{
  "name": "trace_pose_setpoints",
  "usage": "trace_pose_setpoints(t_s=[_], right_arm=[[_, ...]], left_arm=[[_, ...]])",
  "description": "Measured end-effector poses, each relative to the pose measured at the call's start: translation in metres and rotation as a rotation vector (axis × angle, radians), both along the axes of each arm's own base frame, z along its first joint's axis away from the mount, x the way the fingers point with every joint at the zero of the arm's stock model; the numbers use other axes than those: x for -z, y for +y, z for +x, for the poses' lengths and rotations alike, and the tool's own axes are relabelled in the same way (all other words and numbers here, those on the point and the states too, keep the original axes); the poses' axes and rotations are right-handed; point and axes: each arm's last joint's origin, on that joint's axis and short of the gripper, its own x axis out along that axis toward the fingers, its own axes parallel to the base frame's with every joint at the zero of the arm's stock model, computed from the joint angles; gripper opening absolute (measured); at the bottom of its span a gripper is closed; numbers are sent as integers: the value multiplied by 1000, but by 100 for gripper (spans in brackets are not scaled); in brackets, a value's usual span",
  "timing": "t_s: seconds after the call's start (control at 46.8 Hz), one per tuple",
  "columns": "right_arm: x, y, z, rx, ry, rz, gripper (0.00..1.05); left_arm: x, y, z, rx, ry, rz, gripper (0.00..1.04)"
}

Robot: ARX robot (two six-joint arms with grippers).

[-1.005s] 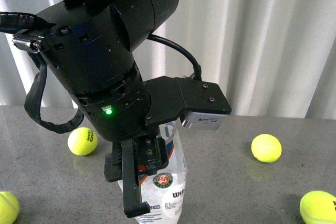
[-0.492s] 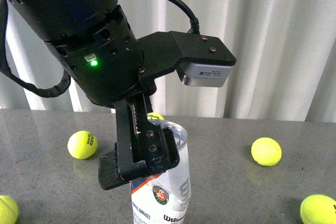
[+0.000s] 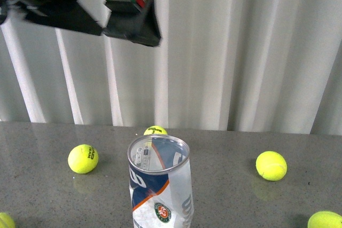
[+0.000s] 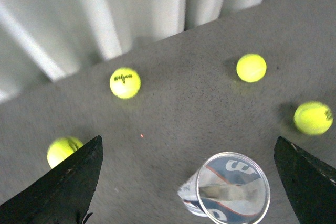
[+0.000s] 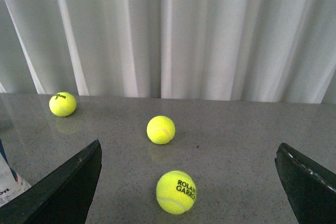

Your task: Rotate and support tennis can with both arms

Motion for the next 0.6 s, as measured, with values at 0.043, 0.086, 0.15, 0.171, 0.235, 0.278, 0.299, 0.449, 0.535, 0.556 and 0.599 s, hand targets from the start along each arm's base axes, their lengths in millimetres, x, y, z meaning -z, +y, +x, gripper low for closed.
trace_pose_setpoints(t_s=[0.043,0.086,0.15,0.171,0.235,0.278,0.299,0.449,0.535,0.556,0.599], right_arm=[[0,0,0,0,0,0,98],[0,0,0,1,0,0,98],[0,0,0,-1,0,0,98],[0,0,0,-1,0,0,98],[0,0,0,0,0,0,98],[0,0,0,0,0,0,98],[0,0,0,0,0,0,98],[0,0,0,2,0,0,98],[0,0,0,2,0,0,98],[0,0,0,2,0,0,98],[0,0,0,-1,0,0,98]], left_arm=[[2,5,-3,-70,49,-95,98],[3,7,-4,-115,79,-150,98],[7,8,-3,-169,125,-222,98],[8,8,-3,-179,138,-238,98],[11,7,-2,-200,163,-267,98],[13,7,-1,-207,174,-279,98],[15,5,-2,-238,103,-255,95],[39,30,-29,-449,-401,-206,67],[53,46,-47,-469,-471,-204,52],[57,50,-51,-474,-478,-199,49],[66,56,-59,-477,-479,-192,42]])
